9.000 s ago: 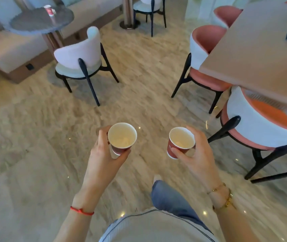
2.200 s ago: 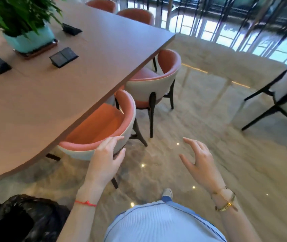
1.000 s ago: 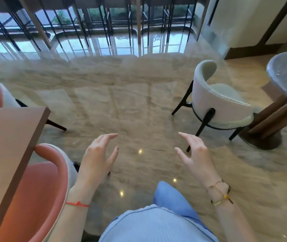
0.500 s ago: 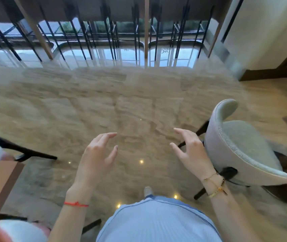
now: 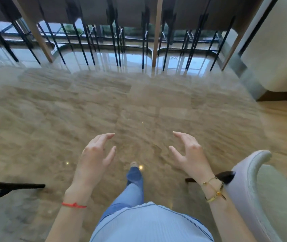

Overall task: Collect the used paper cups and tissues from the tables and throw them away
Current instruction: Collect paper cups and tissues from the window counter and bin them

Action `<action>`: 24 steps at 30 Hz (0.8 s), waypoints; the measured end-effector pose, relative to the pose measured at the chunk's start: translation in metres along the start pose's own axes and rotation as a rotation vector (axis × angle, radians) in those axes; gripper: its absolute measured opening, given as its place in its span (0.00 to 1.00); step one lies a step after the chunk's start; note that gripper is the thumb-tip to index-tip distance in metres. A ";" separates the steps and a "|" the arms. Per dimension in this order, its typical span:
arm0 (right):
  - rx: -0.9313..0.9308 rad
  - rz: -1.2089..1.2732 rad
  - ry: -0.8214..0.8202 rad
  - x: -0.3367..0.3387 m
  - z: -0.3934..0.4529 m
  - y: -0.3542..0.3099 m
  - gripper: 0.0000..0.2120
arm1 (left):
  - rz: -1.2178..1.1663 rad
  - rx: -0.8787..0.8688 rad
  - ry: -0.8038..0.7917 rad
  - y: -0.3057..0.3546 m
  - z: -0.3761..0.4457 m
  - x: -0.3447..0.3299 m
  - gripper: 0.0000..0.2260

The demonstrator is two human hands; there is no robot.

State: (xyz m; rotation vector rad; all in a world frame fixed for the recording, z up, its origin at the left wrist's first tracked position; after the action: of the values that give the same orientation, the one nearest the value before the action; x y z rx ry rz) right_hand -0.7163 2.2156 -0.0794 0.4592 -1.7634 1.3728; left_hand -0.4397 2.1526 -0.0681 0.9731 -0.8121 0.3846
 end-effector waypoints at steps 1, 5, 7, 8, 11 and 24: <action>0.004 0.003 0.007 -0.003 0.027 -0.007 0.22 | 0.001 -0.003 0.009 -0.012 0.025 0.000 0.17; 0.015 0.020 0.039 -0.007 0.139 -0.039 0.21 | 0.003 -0.039 0.014 -0.056 0.130 0.002 0.17; 0.018 0.017 0.055 -0.008 0.192 -0.055 0.21 | 0.015 -0.061 0.018 -0.076 0.183 0.003 0.17; 0.017 0.018 0.065 -0.008 0.217 -0.062 0.21 | 0.019 -0.068 0.017 -0.086 0.208 0.003 0.17; -0.001 0.041 0.079 -0.009 0.280 -0.078 0.21 | 0.015 -0.076 0.002 -0.109 0.279 0.002 0.17; -0.034 0.047 0.020 -0.030 0.543 -0.086 0.21 | -0.006 -0.069 -0.041 -0.197 0.530 -0.052 0.16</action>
State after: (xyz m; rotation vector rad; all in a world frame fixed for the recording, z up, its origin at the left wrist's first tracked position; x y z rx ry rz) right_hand -0.8468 1.6808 -0.0796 0.3858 -1.7885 1.3735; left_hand -0.5811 1.6029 -0.0583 0.9214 -0.8539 0.3298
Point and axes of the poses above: each hand's wrist, its own z-axis towards the middle knuckle, its own x-axis out of the back of the hand, y = z × x, the point moved 1 cm from there along z, towards the middle knuckle, and after that the axes turned 14 degrees about -x, right-handed, at the moved point
